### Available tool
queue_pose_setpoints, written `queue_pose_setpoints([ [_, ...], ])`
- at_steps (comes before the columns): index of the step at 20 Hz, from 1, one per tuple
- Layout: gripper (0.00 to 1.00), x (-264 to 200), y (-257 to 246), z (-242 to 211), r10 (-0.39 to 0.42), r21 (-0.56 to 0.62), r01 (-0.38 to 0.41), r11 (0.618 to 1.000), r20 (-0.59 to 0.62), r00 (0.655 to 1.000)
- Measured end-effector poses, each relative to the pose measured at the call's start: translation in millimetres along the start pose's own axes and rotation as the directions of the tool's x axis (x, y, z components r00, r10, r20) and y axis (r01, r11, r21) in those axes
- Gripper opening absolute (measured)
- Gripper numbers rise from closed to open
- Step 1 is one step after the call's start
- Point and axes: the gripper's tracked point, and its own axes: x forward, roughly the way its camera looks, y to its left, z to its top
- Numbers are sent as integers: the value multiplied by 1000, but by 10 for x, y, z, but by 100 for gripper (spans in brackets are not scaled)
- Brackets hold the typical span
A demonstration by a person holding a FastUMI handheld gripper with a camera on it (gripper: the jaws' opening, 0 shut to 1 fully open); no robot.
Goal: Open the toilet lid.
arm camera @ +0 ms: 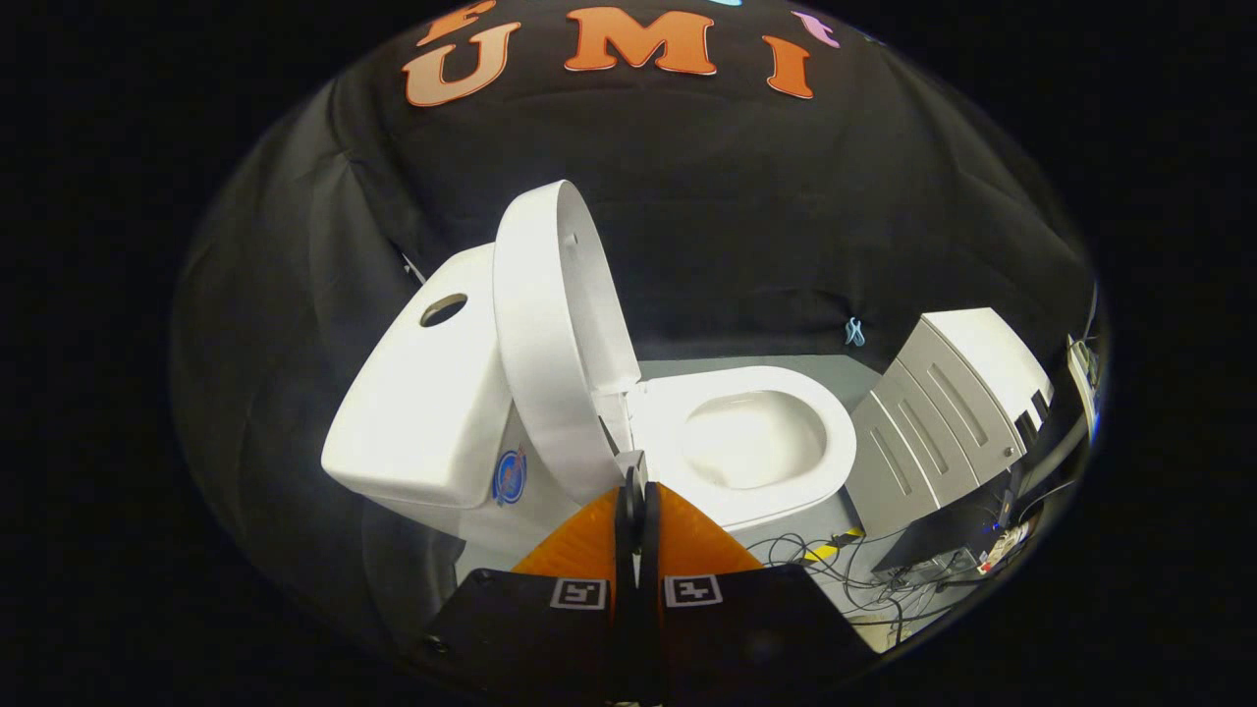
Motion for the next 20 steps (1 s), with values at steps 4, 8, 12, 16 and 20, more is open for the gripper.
queue_pose_setpoints([
  [4, 11, -3, 136, -11, 57, -35, -57, 998, -1, 998],
  [8, 39, -181, 69, 146, 108, -6, -107, 994, 49, 993],
  [12, 73, -493, -62, 403, 176, -12, -176, 984, 135, 975],
  [16, 84, -868, -333, 754, 221, -65, -212, 975, 236, 946],
  [20, 100, -1244, -690, 1076, 224, -95, -204, 974, 327, 918],
])
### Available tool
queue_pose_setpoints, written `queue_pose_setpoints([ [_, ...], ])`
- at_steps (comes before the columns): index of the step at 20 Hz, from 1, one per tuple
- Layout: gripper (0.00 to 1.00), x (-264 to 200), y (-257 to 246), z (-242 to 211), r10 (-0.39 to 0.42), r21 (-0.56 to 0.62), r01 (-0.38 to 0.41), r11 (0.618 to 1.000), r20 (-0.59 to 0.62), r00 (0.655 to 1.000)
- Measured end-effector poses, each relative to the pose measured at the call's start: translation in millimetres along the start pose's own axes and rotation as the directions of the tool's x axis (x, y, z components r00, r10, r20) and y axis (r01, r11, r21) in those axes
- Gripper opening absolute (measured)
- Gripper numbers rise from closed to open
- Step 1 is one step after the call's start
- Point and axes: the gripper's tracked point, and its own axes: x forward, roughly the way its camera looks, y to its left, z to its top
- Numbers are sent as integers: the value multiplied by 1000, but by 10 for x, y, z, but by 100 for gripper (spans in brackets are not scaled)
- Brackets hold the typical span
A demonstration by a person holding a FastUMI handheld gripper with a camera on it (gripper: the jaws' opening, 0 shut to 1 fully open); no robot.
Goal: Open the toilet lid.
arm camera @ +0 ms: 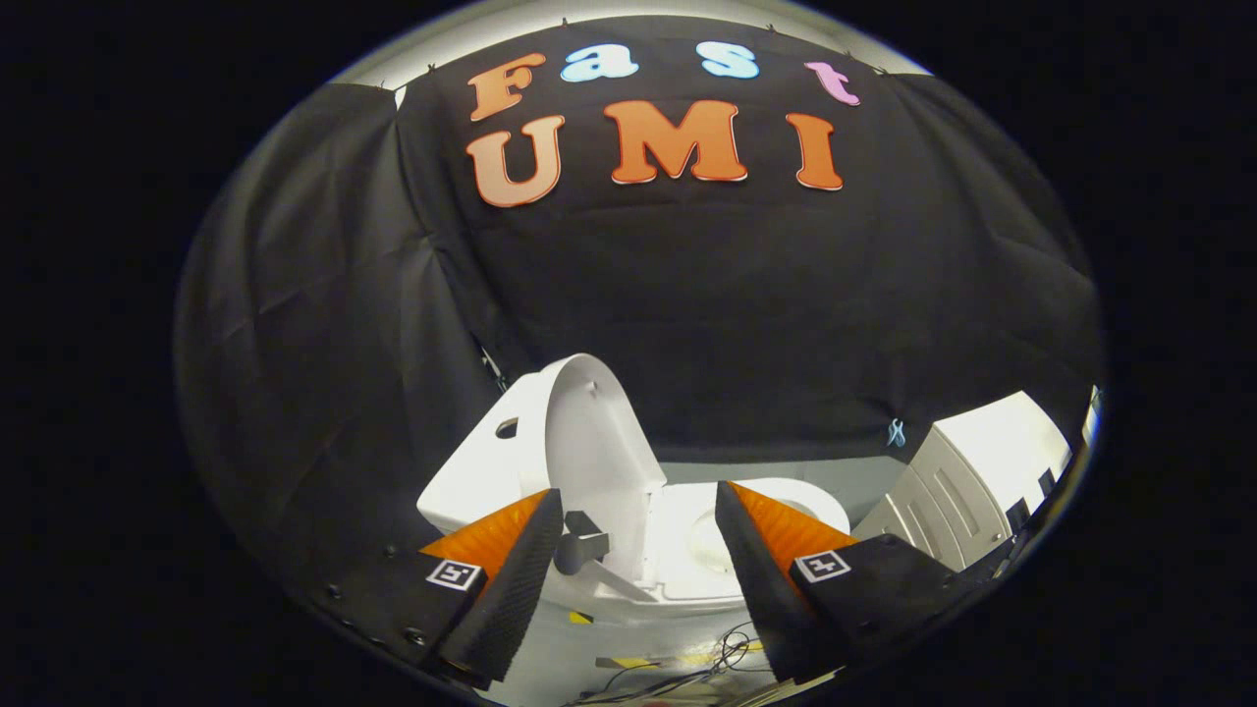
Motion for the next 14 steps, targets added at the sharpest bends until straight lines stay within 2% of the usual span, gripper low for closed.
queue_pose_setpoints([
  [6, 100, -504, -703, 540, -17, 20, 15, 1000, 134, 991],
  [10, 99, -824, -1314, 861, -60, 58, 48, 997, 213, 975],
  [14, 99, -1142, -1982, 1082, -127, 52, 117, 992, 293, 948],
])
